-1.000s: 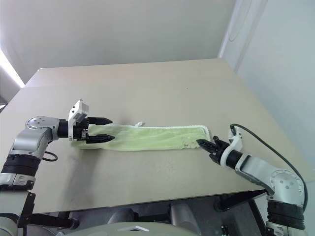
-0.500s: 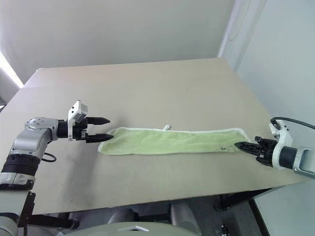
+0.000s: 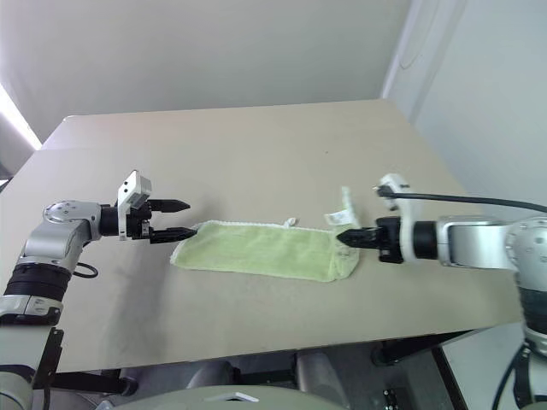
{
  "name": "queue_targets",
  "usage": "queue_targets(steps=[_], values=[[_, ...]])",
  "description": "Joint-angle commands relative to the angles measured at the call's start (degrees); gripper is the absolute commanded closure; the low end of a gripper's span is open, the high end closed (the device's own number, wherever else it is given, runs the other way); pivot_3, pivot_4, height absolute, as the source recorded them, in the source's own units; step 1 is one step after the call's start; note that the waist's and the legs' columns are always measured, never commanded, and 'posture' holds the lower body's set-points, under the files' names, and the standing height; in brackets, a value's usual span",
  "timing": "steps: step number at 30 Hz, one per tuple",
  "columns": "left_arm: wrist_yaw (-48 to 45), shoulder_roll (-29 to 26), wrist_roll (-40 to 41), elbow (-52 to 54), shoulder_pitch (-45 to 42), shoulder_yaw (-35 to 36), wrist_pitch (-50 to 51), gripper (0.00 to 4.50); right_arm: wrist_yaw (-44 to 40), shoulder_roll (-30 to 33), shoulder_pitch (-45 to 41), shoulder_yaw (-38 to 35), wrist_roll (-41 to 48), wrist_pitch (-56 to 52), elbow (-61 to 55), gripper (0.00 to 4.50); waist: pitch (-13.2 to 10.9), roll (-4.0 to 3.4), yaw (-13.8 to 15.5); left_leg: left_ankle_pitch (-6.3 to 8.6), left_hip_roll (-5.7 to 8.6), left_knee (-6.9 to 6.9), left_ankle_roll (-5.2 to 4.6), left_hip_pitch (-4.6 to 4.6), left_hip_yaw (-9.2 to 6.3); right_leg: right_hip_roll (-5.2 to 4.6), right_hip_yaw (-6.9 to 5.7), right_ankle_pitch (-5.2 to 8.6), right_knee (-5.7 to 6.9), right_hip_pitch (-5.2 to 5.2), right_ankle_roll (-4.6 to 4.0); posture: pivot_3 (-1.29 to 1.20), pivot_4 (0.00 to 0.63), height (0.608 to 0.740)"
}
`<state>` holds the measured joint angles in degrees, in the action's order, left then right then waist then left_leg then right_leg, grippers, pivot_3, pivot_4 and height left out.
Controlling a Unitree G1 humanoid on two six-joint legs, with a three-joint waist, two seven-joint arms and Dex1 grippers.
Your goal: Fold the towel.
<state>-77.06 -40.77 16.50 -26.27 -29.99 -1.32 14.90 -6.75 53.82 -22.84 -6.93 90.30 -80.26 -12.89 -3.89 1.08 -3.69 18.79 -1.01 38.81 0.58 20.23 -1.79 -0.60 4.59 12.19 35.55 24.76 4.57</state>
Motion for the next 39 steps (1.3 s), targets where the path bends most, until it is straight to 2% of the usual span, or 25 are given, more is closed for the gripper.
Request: queue_targets(steps=[1,3,8,10,16,20,29,30,34,37,39], values=[[0.21,-0.4,0.01,1.2,-0.95,0.68,-0.64,0.0,2.51,-4.2,-2.88,3.79,2.71,1.33,-1.91,4.47,0.0,0.0,0.22,0.0,0.01,0.04,0.0,0.09,0.01,-0.01,0.01,-0.02,0.01,0.09,0.02,0.0,0.0,0.712],[0.23,-0.48,0.1,1.47,-0.81,0.79,-0.52,0.0,4.15,-6.62,-3.61,5.8,2.88,1.9,-2.69,4.47,0.0,-0.01,0.41,0.0,0.01,0.06,0.0,0.14,0.02,-0.02,0.02,-0.04,0.0,0.13,0.03,0.0,0.0,0.712],[0.52,-0.71,-0.05,2.2,0.07,0.76,-0.35,0.0,8.73,-15.44,-4.02,10.98,-5.42,3.8,-0.18,4.47,0.03,0.03,0.86,0.0,0.0,0.07,-0.01,0.14,0.02,-0.02,0.01,-0.04,0.02,0.14,0.03,0.0,0.0,0.712],[0.58,-0.72,-0.02,2.5,0.22,0.72,-0.28,0.0,8.83,-17.2,-4.02,11.49,-9.72,5.08,-0.58,4.47,0.02,0.01,1.08,0.0,0.0,0.12,-0.01,0.14,0.03,-0.02,0.02,-0.05,0.09,0.16,0.03,0.0,0.0,0.712],[0.69,-0.93,0.01,3.0,0.58,0.65,-0.08,0.0,6.86,-20.56,-4.02,10.31,-13.75,5.47,1.52,4.47,0.03,0.02,1.15,0.0,0.01,0.21,-0.01,0.12,0.03,-0.03,0.02,-0.05,0.2,0.16,0.03,0.0,0.0,0.712],[1.08,-0.99,-0.06,2.87,0.62,0.83,-0.05,0.0,4.32,-21.79,-3.89,10.47,-15.17,5.38,-0.38,3.49,0.03,0.02,1.15,0.0,0.01,0.22,-0.01,0.09,0.02,-0.01,0.02,-0.04,0.28,0.16,0.03,0.0,0.0,0.712],[1.31,-1.11,-0.43,1.67,0.14,0.87,-0.56,0.0,1.31,-24.49,-3.19,11.51,-17.72,3.22,-3.52,0.16,0.03,0.02,1.09,-0.01,0.01,0.3,-0.01,0.03,0.01,0.0,0.02,-0.03,0.46,0.16,0.02,0.0,0.0,0.712],[1.29,-1.11,-0.41,1.69,0.14,0.88,-0.56,0.0,1.16,-24.76,-2.89,10.4,-17.79,4.09,-3.73,0.03,0.03,0.02,1.09,-0.01,0.01,0.31,-0.01,0.03,0.01,0.0,0.02,-0.04,0.46,0.16,0.02,0.0,0.0,0.712],[1.72,-1.05,-0.3,1.33,-0.11,1.3,-0.48,0.0,0.06,-24.09,-2.98,3.42,-16.81,7.88,-4.23,0.03,0.03,0.02,1.13,-0.01,0.03,0.33,-0.01,0.05,0.02,-0.01,0.02,-0.04,0.46,0.16,0.03,0.0,0.0,0.712],[1.64,-1.22,-0.39,1.56,0.06,1.24,-0.4,0.0,-3.63,-20.76,-1.82,7.56,-26.36,12.32,-8.71,0.03,0.03,0.01,1.14,-0.01,0.03,0.33,-0.01,0.05,0.01,-0.01,0.02,-0.03,0.46,0.16,0.03,0.0,0.0,0.712],[1.32,-1.36,-0.1,1.62,0.12,1.18,0.71,0.0,-4.84,-21.84,-1.26,9.9,-29.56,14.28,-9.13,0.03,0.04,0.02,1.06,0.0,0.03,0.32,-0.01,0.04,0.01,-0.01,0.01,-0.03,0.45,0.16,0.03,0.0,0.0,0.712]])
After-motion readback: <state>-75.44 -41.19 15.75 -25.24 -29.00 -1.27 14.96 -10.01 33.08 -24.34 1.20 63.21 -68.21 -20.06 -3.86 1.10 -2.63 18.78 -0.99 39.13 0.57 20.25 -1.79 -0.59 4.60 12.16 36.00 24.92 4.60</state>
